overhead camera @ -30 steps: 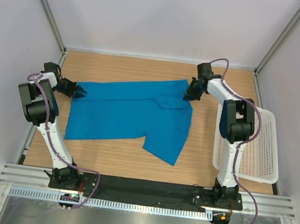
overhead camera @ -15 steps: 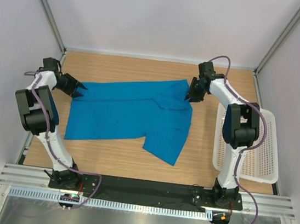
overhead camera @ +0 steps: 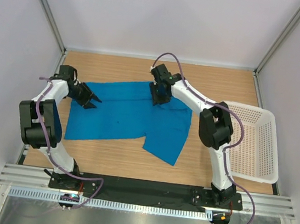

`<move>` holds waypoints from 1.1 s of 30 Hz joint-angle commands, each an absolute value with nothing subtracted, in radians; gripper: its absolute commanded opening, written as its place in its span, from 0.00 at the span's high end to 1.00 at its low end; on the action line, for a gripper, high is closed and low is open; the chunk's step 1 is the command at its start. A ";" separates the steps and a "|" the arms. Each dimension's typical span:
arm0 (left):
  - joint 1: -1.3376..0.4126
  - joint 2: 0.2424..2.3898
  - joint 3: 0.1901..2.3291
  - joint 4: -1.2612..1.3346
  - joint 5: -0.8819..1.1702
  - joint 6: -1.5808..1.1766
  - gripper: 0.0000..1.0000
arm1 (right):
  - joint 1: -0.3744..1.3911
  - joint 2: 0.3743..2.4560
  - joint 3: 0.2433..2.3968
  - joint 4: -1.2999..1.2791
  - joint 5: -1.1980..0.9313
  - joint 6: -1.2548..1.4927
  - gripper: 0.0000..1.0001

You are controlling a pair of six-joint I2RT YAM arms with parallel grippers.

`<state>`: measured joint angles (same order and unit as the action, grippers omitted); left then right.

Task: Fold and stack the t-shirts
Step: Fold the tshirt

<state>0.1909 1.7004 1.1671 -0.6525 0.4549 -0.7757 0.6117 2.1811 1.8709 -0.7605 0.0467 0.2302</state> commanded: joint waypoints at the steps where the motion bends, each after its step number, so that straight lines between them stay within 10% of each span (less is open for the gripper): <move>1: 0.195 1.649 1.167 -0.678 0.482 -0.735 0.60 | 0.595 2.217 1.940 -0.810 0.115 0.189 0.59; 23: 0.196 1.677 1.181 -0.683 0.499 -0.713 0.61 | 0.620 2.302 1.971 -0.810 0.175 0.179 0.74; 33: 0.198 1.677 1.181 -0.690 0.486 -0.710 0.61 | 0.620 2.269 2.045 -0.850 0.173 0.210 0.99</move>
<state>0.1921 1.6901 1.1633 -0.6746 0.4717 -0.7246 0.6151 2.3173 1.9728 -0.8349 0.1638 0.1928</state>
